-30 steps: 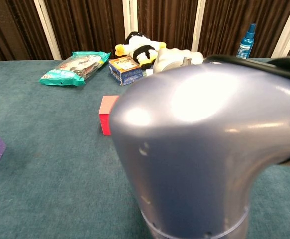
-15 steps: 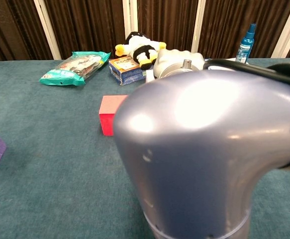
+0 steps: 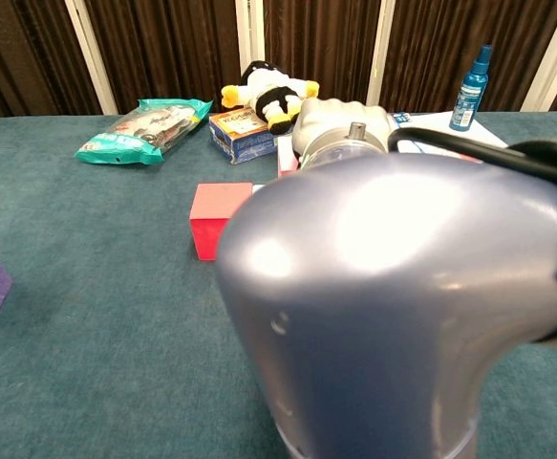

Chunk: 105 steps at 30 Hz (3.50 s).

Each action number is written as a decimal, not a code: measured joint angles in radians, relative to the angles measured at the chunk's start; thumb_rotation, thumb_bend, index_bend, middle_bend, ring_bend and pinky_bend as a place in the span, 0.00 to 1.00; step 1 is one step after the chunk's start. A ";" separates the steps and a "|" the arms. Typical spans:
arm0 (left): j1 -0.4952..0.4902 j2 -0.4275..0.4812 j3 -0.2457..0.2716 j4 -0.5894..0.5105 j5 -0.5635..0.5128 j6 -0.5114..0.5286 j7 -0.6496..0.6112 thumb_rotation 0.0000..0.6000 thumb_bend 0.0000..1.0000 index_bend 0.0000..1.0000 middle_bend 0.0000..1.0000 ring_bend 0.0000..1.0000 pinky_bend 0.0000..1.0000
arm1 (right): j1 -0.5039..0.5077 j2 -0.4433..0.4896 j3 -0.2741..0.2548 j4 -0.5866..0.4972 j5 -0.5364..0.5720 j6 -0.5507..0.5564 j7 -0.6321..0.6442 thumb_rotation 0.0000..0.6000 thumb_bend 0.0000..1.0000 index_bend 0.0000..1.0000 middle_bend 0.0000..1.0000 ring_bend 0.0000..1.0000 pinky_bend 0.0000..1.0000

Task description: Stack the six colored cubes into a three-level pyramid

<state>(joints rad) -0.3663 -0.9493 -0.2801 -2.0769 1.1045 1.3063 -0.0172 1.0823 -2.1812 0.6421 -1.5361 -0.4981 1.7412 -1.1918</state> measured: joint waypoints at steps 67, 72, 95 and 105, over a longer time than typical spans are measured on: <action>0.004 0.010 -0.004 -0.007 0.001 0.006 -0.008 1.00 0.05 0.00 0.05 0.00 0.00 | -0.073 0.010 -0.052 -0.082 -0.102 -0.034 0.043 1.00 0.47 0.00 0.04 0.00 0.00; 0.004 0.009 -0.004 -0.005 0.001 0.006 -0.006 1.00 0.05 0.00 0.05 0.00 0.00 | -0.079 0.020 -0.058 -0.105 -0.116 -0.029 0.042 1.00 0.47 0.00 0.04 0.00 0.00; 0.003 -0.004 -0.002 -0.002 -0.001 0.027 0.033 1.00 0.05 0.00 0.05 0.00 0.00 | -0.244 0.224 -0.131 -0.293 -0.123 -0.019 0.075 1.00 0.47 0.00 0.04 0.00 0.00; 0.002 -0.010 0.001 -0.008 -0.006 0.031 0.053 1.00 0.05 0.00 0.05 0.00 0.00 | -0.341 0.343 -0.196 -0.388 -0.120 -0.071 0.162 1.00 0.47 0.00 0.04 0.00 0.00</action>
<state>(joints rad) -0.3642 -0.9593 -0.2793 -2.0848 1.0987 1.3375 0.0358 0.7408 -1.8381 0.4459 -1.9237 -0.6176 1.6702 -1.0296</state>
